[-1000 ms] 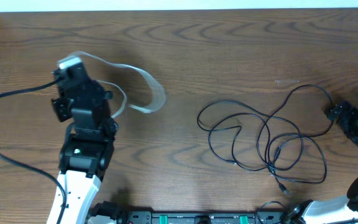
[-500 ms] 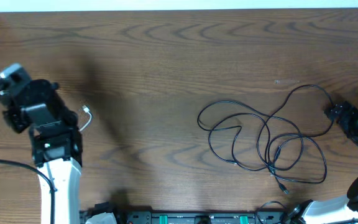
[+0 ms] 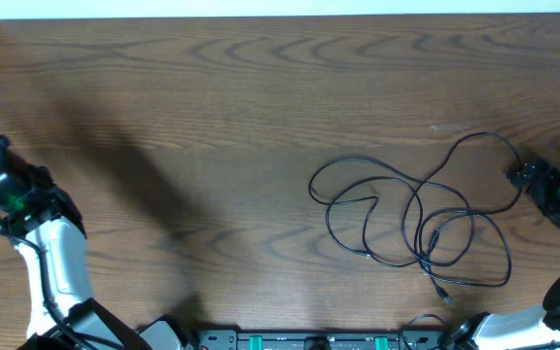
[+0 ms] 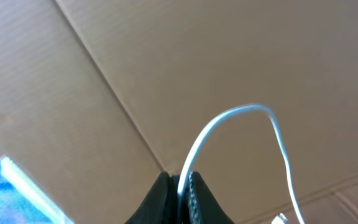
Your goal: Untangle cables
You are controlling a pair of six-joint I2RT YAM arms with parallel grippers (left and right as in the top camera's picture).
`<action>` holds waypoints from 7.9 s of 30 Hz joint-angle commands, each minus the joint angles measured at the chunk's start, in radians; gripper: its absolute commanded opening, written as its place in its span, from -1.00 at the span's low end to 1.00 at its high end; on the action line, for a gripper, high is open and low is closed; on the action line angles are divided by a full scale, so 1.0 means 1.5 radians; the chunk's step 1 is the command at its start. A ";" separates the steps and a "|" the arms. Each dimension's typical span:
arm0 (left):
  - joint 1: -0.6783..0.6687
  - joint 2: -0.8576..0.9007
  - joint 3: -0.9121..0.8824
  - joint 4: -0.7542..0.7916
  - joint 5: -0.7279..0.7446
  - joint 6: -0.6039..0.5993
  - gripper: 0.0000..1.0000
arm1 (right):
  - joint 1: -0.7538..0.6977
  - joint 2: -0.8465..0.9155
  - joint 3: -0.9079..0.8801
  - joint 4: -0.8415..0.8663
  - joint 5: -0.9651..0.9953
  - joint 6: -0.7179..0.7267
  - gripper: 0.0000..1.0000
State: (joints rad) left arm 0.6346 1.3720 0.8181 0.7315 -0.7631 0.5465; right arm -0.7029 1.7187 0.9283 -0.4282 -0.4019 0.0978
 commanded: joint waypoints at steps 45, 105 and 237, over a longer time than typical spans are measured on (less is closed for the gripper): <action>0.115 0.056 0.013 -0.510 0.630 -0.498 0.85 | -0.002 0.003 0.003 -0.012 -0.016 0.002 0.99; -0.868 0.227 -0.008 -0.493 0.574 -0.805 0.96 | 0.077 0.003 0.003 -0.022 -0.025 -0.001 0.98; -0.468 -0.329 -0.002 -0.577 0.251 -0.691 -0.85 | 0.528 0.003 -0.050 -0.122 -0.010 -0.269 0.47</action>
State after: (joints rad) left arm -0.0860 0.8772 0.8127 -0.1337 -0.3573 -0.4999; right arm 0.0872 1.7107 0.8925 -0.6064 -0.4282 -0.2943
